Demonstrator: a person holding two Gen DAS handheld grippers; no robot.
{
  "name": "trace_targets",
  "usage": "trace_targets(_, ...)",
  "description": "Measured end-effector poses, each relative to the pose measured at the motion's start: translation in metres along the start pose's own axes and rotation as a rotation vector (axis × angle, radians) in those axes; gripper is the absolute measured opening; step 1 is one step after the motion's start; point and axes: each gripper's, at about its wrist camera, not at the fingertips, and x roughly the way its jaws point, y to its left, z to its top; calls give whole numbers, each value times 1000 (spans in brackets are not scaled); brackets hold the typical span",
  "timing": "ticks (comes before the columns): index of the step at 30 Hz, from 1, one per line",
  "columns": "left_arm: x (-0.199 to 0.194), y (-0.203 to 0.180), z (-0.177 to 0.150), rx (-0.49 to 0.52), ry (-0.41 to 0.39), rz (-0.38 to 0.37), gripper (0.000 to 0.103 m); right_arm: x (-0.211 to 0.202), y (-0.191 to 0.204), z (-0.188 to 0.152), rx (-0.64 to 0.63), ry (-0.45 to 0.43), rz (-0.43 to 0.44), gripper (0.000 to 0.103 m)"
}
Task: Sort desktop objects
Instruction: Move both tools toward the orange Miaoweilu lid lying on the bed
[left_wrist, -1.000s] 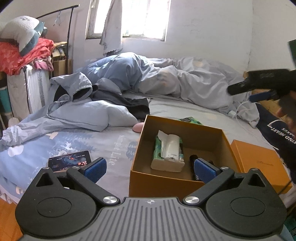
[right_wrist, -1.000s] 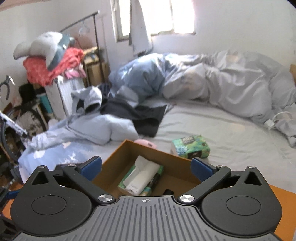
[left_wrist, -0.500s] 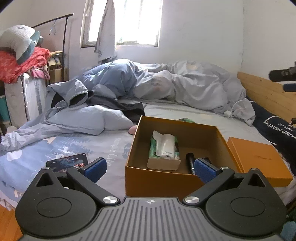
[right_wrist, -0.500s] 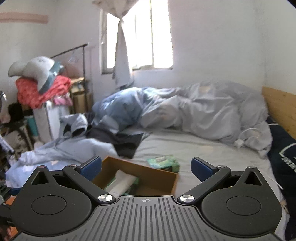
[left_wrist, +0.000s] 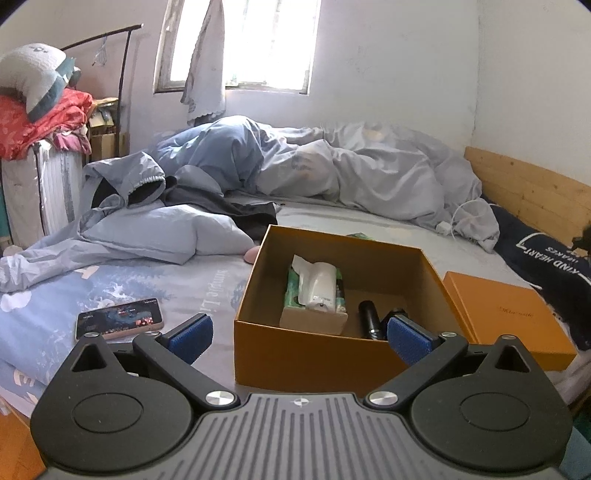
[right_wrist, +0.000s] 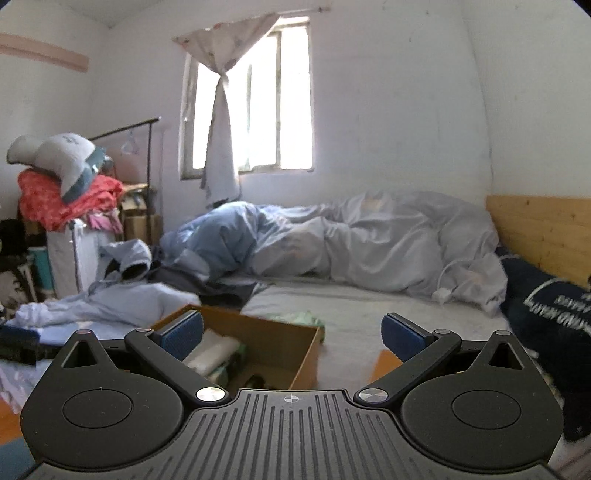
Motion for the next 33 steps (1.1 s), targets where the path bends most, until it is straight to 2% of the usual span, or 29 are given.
trace_targets(5,-2,-1,1,-18,-1,-12,103,43,-14,-15,16,40,2,103)
trace_targets(12,6,0,-10,-7,17,-40,103,87,-25,-9,74,63,-3,103)
trace_targets(22,14,-15,-18,55,32,-38,103,98,-33,-7,77,89,-18,103)
trace_targets(33,18,-28,-25,116,44,-30,103,103,-44,0,72,75,-36,103)
